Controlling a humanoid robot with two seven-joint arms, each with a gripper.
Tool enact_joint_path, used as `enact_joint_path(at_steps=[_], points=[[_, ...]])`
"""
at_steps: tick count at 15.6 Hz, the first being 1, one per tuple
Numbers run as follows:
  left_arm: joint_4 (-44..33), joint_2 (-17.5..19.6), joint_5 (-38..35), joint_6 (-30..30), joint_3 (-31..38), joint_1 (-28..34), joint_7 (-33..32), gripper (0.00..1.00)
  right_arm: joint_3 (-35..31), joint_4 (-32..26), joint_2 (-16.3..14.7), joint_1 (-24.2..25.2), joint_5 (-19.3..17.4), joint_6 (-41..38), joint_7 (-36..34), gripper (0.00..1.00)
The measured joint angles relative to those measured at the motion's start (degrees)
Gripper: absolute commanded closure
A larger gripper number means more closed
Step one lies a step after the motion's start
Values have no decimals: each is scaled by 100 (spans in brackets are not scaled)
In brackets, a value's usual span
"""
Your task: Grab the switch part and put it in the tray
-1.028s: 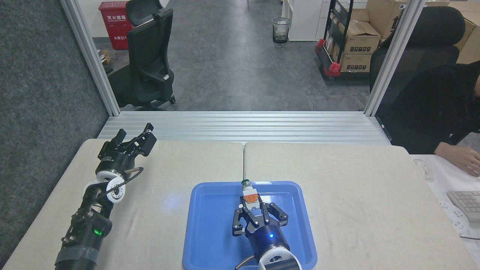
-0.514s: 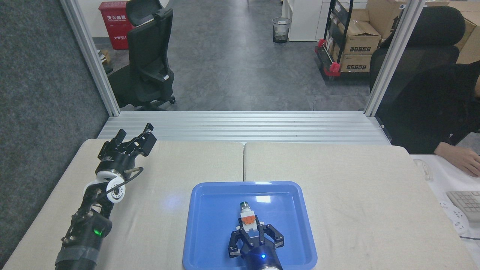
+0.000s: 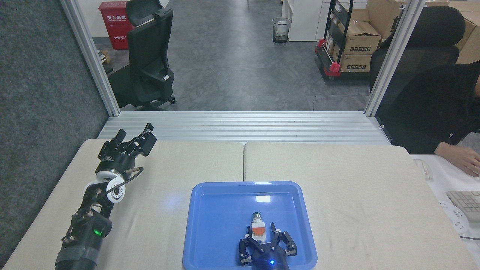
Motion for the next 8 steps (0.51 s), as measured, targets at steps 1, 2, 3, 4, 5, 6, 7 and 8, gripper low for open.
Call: enact_joint_path(at_steps=[1,2,3,4,5,6,7,8], points=[[0,0,0,0,0,0,0,0,-38,7,-9,-112,6,41,-5,2],[-1,0,0,0,0,0,0,0,-91,10,-17,-265,10,56,-16,2],[0,0,0,0,0,0,0,0,-159,14,-26,-438,14,68,-16,2],[-1,0,0,0,0,0,0,0,-256,16,-42,-649,16,67,-18,2],[0,1,0,0,0,0,0,0,-367,18,-66,-852,16,10,-18,2],[-1,1,0,0,0,0,0,0,-515,19,-124,-1075,9,-162,-20,2],[-1,1,0,0,0,0,1,0,-664,24,-197,-1264,0,-406,-41,2],[-1,1,0,0,0,0,1,0,-853,36,-289,-1431,-12,-777,-110,2]])
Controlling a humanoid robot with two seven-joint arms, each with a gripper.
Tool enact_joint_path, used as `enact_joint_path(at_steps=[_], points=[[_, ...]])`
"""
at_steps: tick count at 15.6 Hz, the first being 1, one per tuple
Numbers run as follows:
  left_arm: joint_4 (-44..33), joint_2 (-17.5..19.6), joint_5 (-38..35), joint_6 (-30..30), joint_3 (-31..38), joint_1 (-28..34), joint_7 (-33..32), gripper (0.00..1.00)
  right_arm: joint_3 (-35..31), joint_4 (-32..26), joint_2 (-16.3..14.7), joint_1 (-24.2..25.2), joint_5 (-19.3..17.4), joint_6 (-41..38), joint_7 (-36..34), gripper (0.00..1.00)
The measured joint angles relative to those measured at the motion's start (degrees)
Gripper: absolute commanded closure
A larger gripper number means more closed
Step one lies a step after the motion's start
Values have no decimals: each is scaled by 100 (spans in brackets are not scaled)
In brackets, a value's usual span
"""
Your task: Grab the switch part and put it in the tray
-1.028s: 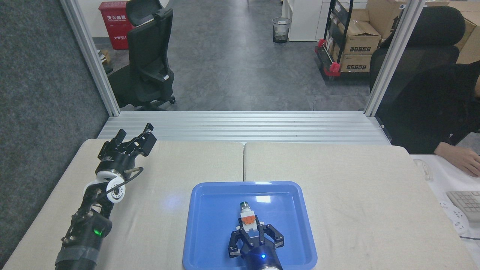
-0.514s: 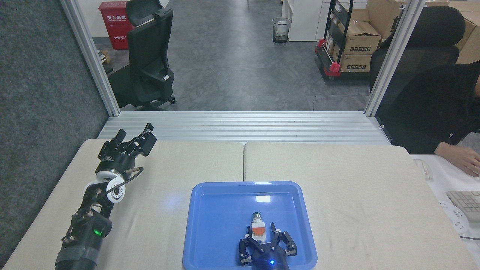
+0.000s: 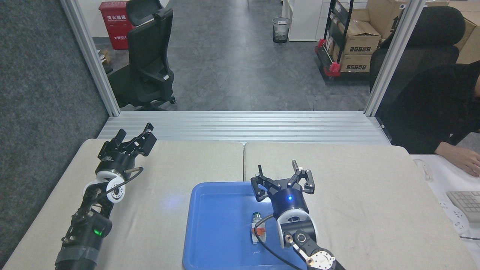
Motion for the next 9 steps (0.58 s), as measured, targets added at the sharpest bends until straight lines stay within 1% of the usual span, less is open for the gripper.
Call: enact_joint_path(at_steps=[4,5,7,9], points=[[0,0,0,-1,0,0,0,0,-779,217,-489,-453,-202,-1791,-409,2],[0,0,0,-2,0,0,1,0,-952,332,-637,-542,-256,-2084,-543,2],[0,0,0,-2,0,0,2,0,-1226,545,-897,-658,-334,-2366,-779,2],[0,1,0,-2,0,0,2,0,-1453,723,-1108,-722,-404,-2480,-878,2]])
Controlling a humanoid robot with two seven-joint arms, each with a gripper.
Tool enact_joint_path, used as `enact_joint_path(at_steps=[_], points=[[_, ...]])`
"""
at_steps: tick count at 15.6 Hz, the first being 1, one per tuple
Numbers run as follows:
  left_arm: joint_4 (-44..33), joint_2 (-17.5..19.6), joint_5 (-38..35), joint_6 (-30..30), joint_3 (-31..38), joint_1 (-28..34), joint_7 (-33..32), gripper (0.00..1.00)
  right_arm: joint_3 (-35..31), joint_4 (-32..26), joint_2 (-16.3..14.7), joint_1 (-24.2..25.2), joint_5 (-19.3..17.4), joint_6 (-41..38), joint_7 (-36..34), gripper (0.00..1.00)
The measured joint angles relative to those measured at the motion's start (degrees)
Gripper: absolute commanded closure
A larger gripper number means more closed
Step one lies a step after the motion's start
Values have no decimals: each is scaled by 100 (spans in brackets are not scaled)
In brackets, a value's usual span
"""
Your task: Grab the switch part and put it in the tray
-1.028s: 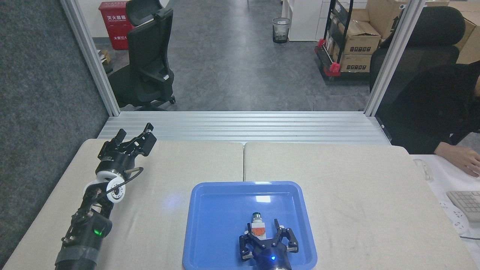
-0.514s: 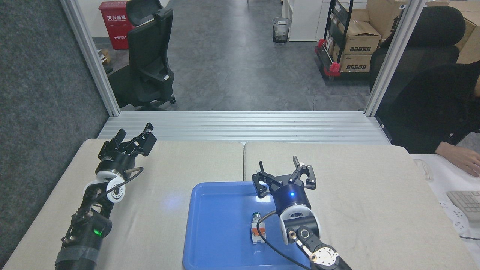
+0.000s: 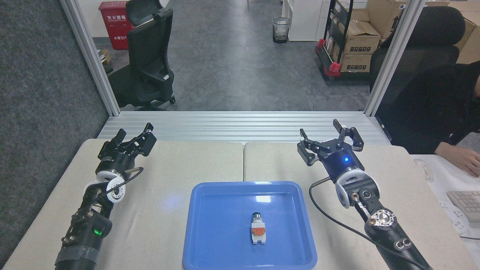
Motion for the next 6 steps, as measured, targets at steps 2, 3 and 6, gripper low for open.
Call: enact_joint_path(at_steps=[2,3,6], points=[[0,0,0,0,0,0,0,0,-199,185,-186,-43,-180,-64,-42,2],[0,0,0,0,0,0,0,0,-292,287,-293,-59,-307,-86,-53,2],[0,0,0,2,0,0,0,0,-492,504,-555,-64,-600,-113,-86,1]])
